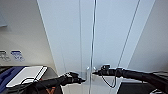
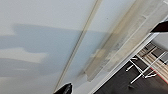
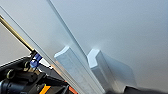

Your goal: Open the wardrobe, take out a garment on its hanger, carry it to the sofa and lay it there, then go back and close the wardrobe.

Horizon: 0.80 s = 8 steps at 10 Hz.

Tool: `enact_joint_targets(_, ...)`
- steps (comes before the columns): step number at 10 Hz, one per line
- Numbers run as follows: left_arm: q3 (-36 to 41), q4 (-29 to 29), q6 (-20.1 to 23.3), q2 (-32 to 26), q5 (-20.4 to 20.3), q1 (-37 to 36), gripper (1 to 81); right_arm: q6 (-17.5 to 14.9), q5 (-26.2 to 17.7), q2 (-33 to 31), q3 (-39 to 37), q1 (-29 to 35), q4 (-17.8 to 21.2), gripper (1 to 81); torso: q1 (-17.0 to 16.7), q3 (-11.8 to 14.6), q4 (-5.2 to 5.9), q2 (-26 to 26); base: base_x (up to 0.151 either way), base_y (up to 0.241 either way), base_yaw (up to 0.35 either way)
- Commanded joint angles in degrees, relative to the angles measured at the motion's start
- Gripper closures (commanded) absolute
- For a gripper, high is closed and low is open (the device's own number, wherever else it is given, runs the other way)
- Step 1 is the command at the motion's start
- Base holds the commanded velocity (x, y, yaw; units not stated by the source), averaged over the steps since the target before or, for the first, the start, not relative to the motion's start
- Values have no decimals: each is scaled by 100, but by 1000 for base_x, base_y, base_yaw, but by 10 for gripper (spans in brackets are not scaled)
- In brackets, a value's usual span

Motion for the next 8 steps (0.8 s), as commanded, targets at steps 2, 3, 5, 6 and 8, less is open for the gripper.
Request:
enact_joint_targets(2,-249,123,4,277,45,-956,10,23,-12,174,-12,1011,-41,10,0,0,0,0,0,0,0)
enact_joint_targets(3,-346,123,4,392,54,-1018,10,23,-3,209,41,1011,-41,10,0,0,0,2,0,0,0)
enact_joint_targets(5,-706,123,4,779,62,-1142,10,23,-3,218,173,976,-49,10,0,0,0,2,0,0,0)
enact_joint_targets(6,-847,158,4,954,71,-1194,10,23,-3,218,182,967,-58,10,0,0,0,2,0,0,0)
enact_joint_targets(8,-1066,246,4,1218,71,-1247,10,23,23,218,208,949,-58,10,2,0,0,4,0,0,0)
